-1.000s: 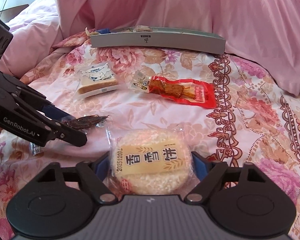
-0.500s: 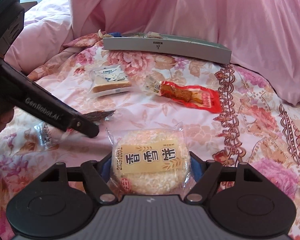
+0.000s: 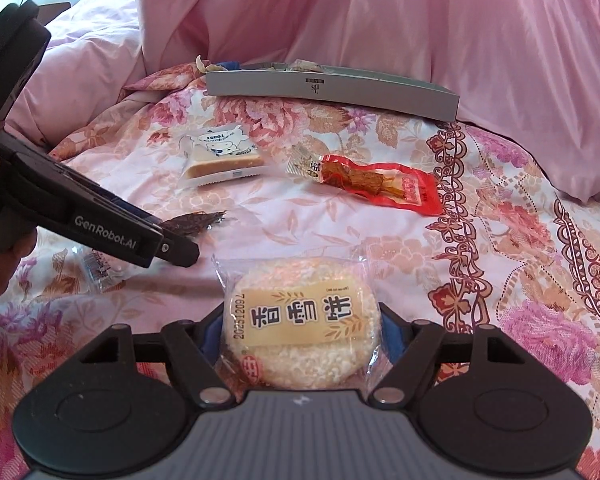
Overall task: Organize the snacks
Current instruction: 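Close the left tool on the dark sausage stick and lift it while the right tool holds the rice cake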
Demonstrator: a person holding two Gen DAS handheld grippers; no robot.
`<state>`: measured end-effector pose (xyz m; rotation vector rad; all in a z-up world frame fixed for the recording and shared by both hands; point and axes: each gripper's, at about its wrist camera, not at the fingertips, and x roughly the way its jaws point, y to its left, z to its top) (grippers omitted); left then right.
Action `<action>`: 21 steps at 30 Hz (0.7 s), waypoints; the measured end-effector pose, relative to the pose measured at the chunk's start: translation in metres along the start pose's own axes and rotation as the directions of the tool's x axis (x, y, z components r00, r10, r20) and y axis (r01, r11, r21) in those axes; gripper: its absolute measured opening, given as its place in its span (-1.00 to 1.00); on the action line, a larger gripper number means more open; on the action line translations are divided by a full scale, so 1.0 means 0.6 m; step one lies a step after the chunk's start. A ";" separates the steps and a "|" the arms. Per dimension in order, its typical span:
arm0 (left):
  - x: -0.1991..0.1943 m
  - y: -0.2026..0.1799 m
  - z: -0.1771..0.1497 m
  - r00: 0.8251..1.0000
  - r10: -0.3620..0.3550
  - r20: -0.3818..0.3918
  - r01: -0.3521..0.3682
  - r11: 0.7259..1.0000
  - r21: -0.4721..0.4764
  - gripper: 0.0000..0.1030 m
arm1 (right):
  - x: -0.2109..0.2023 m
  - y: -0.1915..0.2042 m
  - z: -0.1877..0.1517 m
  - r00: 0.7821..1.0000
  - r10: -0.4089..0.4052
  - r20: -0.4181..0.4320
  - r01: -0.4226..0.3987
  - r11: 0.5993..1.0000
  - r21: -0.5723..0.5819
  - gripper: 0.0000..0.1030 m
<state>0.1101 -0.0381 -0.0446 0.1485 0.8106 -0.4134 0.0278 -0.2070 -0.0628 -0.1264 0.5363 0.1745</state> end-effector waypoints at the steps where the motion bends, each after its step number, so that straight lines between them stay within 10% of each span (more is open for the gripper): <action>1: -0.001 0.001 0.000 1.000 -0.002 0.002 0.002 1.000 -0.004 -0.07 | 0.000 0.000 0.000 1.000 0.000 -0.001 0.000 1.000 -0.001 0.50; 21: -0.048 -0.018 -0.006 0.981 -0.043 0.187 0.054 0.997 -0.052 -0.09 | -0.019 -0.010 -0.005 0.997 -0.043 0.059 0.040 0.998 0.044 0.49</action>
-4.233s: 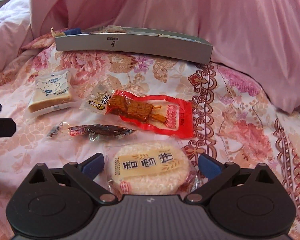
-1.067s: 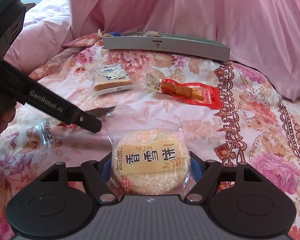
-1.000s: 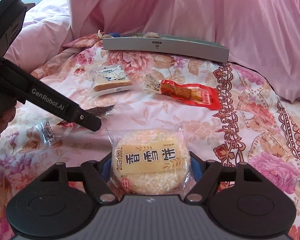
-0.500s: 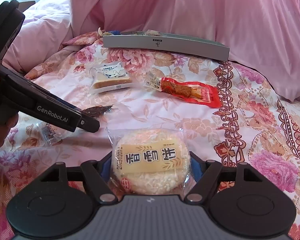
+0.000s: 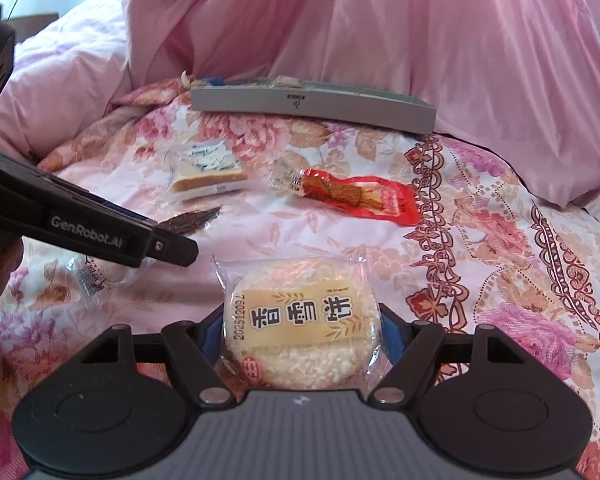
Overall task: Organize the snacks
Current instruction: 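Close the left tool on the dark sausage stick and lift it while the right tool holds the rice cake, then carry the sausage stick and rice cake pack into the grey tray with both tools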
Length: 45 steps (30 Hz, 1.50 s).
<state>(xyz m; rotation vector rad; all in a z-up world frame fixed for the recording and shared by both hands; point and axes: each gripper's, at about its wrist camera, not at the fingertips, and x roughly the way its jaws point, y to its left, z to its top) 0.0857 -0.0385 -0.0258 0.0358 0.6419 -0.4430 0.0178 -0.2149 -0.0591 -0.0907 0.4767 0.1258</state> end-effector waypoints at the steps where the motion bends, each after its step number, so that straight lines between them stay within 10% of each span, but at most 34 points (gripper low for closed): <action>1: -0.004 0.002 0.004 1.000 0.002 0.015 -0.002 1.000 -0.009 -0.09 | -0.001 -0.004 0.002 1.000 0.004 0.005 -0.004 1.000 0.017 0.49; 10: -0.019 0.035 0.070 0.994 0.043 0.097 -0.031 0.992 -0.124 -0.09 | -0.003 -0.023 0.069 0.993 0.033 0.110 -0.038 0.998 0.044 0.50; 12: -0.015 0.046 0.101 0.992 0.055 0.109 -0.041 0.991 -0.124 -0.65 | 0.001 -0.032 0.101 0.990 0.058 0.131 -0.062 0.998 0.024 0.50; 19: 0.029 0.085 0.203 0.990 0.089 0.109 -0.072 0.986 -0.152 -0.59 | 0.031 -0.070 0.227 0.975 0.095 0.200 -0.087 0.995 -0.047 0.50; 28: 0.073 0.092 0.108 0.996 -0.022 -0.088 0.020 0.999 -0.029 -0.02 | 0.062 -0.087 0.219 0.977 0.088 0.196 -0.079 0.996 -0.051 0.50; 33: 0.105 0.076 0.068 0.977 -0.011 -0.212 0.040 0.990 0.132 0.01 | 0.055 -0.088 0.208 0.978 0.082 0.191 -0.072 0.996 -0.058 0.50; 45: 0.138 0.073 0.086 0.964 -0.030 -0.263 0.063 0.991 0.115 -0.04 | 0.059 -0.078 0.207 0.979 0.098 0.177 -0.089 0.994 -0.055 0.50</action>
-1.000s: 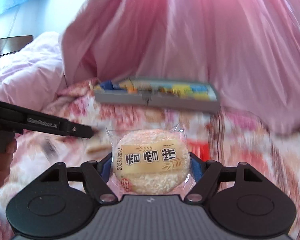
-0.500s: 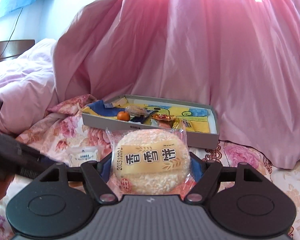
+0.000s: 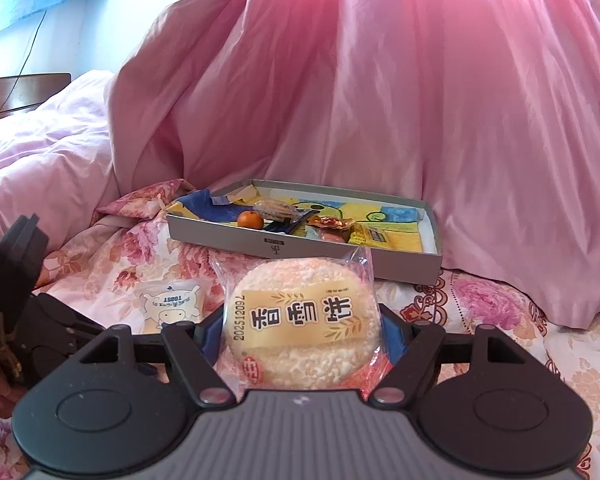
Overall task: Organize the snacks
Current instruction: 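Carry the sausage stick and rice cake pack into the grey tray with both tools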
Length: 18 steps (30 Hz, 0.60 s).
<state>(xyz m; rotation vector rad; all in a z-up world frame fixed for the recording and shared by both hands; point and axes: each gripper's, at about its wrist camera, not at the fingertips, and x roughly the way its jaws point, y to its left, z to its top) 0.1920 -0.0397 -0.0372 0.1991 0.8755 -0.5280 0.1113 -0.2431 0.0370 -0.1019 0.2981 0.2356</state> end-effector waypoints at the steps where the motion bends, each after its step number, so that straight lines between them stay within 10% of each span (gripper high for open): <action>1: -0.001 -0.001 -0.001 1.000 0.003 0.000 -0.003 1.000 -0.002 -0.05 | 0.000 0.002 -0.001 1.000 0.002 0.000 -0.002 1.000 -0.003 0.50; 18: -0.068 -0.013 -0.040 0.993 0.007 0.114 0.012 0.987 -0.160 -0.13 | -0.015 0.010 -0.022 1.000 0.014 -0.022 -0.014 1.000 0.011 0.50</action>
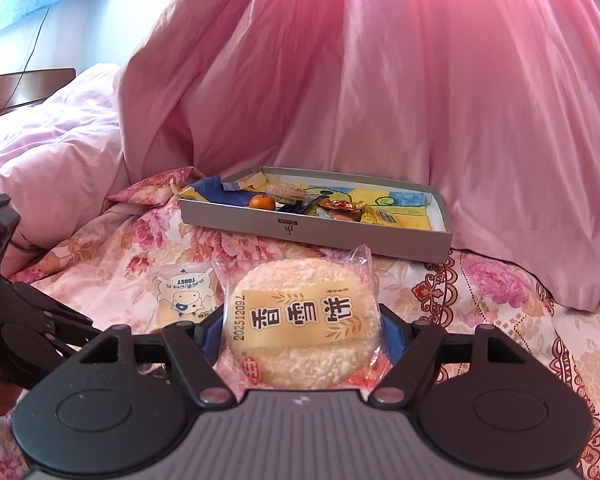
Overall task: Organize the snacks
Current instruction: 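Carry the sausage stick and rice cake pack into the grey tray with both tools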
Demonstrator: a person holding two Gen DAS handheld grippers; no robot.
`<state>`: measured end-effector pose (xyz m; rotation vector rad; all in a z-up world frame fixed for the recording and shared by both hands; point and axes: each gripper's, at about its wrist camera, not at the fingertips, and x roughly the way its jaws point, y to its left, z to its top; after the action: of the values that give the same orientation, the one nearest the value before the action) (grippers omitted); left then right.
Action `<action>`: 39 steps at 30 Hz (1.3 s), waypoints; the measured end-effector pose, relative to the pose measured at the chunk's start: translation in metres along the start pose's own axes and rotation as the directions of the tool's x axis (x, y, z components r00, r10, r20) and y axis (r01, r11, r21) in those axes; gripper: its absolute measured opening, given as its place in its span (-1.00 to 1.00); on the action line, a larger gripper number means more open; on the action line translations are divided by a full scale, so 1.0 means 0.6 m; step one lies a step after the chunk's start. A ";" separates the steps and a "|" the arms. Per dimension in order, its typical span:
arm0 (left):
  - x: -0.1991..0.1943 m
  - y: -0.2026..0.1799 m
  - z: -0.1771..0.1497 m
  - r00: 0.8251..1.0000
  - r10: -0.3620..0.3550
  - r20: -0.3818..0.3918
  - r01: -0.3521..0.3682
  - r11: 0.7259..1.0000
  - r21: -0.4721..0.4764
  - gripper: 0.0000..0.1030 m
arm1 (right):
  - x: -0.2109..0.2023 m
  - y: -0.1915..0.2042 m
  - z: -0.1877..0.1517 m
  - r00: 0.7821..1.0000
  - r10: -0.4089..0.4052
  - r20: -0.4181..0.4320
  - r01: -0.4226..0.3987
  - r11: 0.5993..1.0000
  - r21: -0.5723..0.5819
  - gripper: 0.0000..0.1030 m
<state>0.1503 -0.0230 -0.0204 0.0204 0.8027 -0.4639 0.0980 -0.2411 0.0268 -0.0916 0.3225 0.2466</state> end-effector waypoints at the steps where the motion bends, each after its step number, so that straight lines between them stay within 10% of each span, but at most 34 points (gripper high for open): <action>1: -0.005 0.000 0.000 1.000 0.000 0.013 0.000 1.000 -0.002 -0.13 | -0.001 0.001 0.000 1.000 0.000 0.001 0.000 1.000 0.000 0.50; 12: -0.044 -0.007 0.053 0.984 0.015 0.177 -0.008 0.999 -0.041 -0.12 | 0.000 0.003 0.003 1.000 0.013 0.015 -0.013 1.000 -0.002 0.50; 23: -0.011 0.022 0.263 0.940 0.024 0.339 -0.003 0.998 -0.062 -0.11 | 0.094 -0.045 0.116 0.997 -0.004 0.074 0.006 0.999 -0.032 0.50; 39: 0.137 0.114 0.403 0.948 0.140 0.287 -0.089 0.979 -0.185 -0.10 | 0.330 -0.121 0.191 0.996 -0.058 0.073 0.055 0.997 0.047 0.50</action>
<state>0.3936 -0.0400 0.0812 -0.1578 0.5371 -0.2771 0.3331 -0.2519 0.0745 -0.0473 0.2514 0.1858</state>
